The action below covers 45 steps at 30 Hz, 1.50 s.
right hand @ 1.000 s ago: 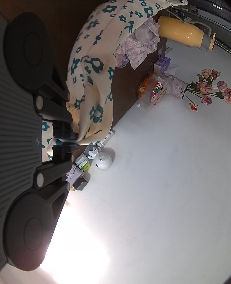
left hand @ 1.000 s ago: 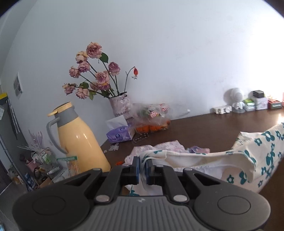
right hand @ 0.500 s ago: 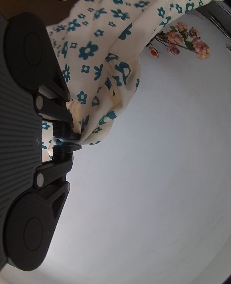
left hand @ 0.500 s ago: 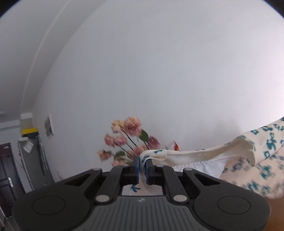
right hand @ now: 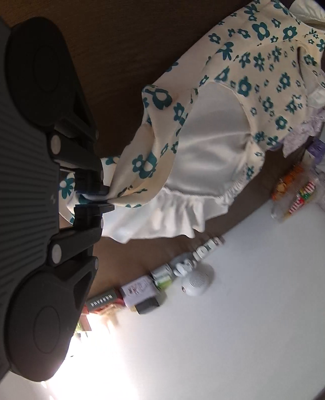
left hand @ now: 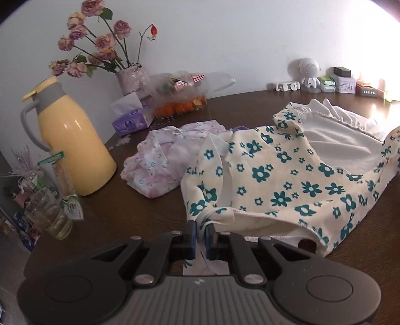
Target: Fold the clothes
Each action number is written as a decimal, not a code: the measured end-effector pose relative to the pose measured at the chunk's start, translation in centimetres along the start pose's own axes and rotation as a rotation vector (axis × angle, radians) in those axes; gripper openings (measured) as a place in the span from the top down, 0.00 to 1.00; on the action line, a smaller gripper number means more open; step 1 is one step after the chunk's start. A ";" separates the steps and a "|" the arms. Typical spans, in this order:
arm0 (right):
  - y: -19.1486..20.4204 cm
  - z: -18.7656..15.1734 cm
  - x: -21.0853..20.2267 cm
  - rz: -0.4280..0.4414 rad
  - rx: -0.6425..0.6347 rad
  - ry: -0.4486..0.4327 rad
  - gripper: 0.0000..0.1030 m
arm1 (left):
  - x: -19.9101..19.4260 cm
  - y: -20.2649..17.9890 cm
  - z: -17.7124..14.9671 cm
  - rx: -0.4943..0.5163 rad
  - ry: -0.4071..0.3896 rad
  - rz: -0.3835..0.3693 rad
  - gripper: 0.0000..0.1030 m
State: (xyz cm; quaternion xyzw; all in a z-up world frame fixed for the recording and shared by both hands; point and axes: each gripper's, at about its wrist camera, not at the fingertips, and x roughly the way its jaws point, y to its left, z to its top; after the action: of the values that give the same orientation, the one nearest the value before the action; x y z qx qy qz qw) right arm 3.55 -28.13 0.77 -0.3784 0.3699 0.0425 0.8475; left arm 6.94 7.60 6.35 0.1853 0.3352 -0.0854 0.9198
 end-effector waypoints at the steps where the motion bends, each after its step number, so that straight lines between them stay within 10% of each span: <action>1: 0.0 -0.2 -0.5 0.023 0.022 0.013 0.82 | -0.2 0.0 -0.1 0.000 -0.004 -0.002 0.94; 4: -0.8 -1.2 -3.3 0.100 0.120 -0.001 0.58 | -0.8 0.5 -0.1 -0.008 -0.013 -0.010 0.94; 8: 0.2 0.9 -8.2 0.257 0.172 -0.176 0.58 | -1.4 0.5 -0.3 -0.008 -0.022 -0.028 0.93; 18: 16.1 14.3 -9.2 0.592 -0.233 -0.459 0.73 | -2.3 0.7 -1.7 -0.037 -0.056 -0.100 0.93; 25: 21.2 18.8 -5.7 0.575 -0.324 -0.424 0.74 | -2.3 1.3 -2.3 -0.039 -0.065 -0.155 0.93; 27: 21.1 19.2 -5.0 0.603 -0.296 -0.377 0.98 | -2.3 1.3 -2.3 -0.029 -0.075 -0.157 0.93; 33: 16.6 20.0 -5.6 0.951 -0.063 -0.285 1.00 | -2.2 1.7 -2.0 -0.029 -0.095 -0.166 0.93; 38: 18.2 18.8 -7.4 0.650 -0.195 -0.410 0.84 | -2.4 1.6 -2.1 -0.028 -0.100 -0.166 0.93; 41: 19.7 18.9 -6.6 0.613 -0.233 -0.411 0.68 | -2.6 1.4 -1.9 -0.020 -0.104 -0.165 0.93; 45: 21.0 19.7 -5.1 0.512 -0.274 -0.413 0.75 | -3.0 0.9 -1.4 0.007 -0.111 -0.158 0.93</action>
State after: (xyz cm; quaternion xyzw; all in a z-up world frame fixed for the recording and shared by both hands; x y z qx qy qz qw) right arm 4.21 1.09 -0.02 -0.3671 0.2645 0.3785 0.8075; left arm 4.12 9.03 7.54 0.1563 0.2970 -0.1691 0.9267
